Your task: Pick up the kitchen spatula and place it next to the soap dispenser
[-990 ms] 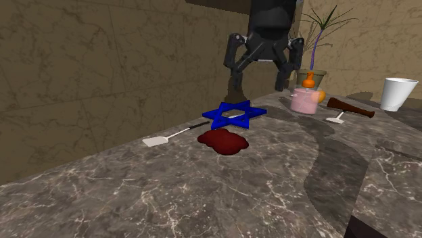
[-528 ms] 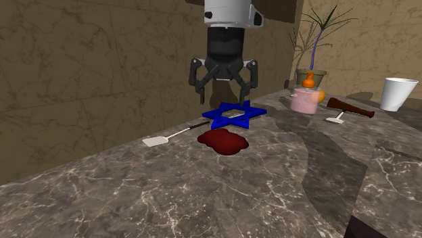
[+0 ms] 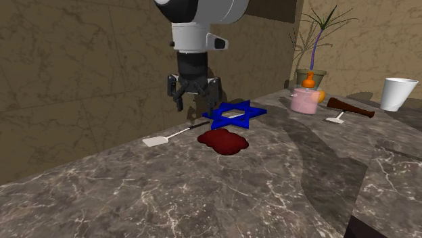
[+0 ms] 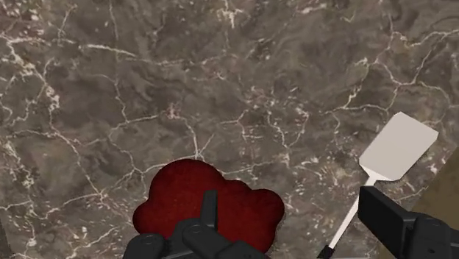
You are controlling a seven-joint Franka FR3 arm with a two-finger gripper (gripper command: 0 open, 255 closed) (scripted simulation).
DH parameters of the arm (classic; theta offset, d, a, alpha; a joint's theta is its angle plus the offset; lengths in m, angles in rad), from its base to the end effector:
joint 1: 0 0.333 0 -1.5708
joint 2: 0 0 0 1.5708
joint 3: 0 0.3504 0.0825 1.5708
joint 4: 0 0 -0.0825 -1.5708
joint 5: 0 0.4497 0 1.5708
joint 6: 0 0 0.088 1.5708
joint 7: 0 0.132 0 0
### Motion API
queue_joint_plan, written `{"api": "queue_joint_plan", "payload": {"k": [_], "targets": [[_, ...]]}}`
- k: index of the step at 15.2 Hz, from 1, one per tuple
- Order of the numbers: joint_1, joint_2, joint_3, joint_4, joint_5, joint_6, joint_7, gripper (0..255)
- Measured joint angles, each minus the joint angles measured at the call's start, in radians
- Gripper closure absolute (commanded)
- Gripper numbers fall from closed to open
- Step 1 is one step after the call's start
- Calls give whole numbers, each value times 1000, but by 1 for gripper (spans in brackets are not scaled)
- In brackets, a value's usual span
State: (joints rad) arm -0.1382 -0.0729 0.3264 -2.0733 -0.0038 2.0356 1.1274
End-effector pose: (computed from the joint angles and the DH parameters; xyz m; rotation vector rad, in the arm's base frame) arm 0.5822 0.1128 0.4451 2.8000 -1.4187 0.0646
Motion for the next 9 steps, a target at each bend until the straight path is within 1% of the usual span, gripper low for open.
{"api": "queue_joint_plan", "payload": {"k": [2, 4, 9], "targets": [[1, 79, 9, 58, -36, 13, 97, 0], [4, 175, 8, 141, -78, 15, 188, 0], [32, 375, -23, 331, -155, 2, 386, 0]]}}
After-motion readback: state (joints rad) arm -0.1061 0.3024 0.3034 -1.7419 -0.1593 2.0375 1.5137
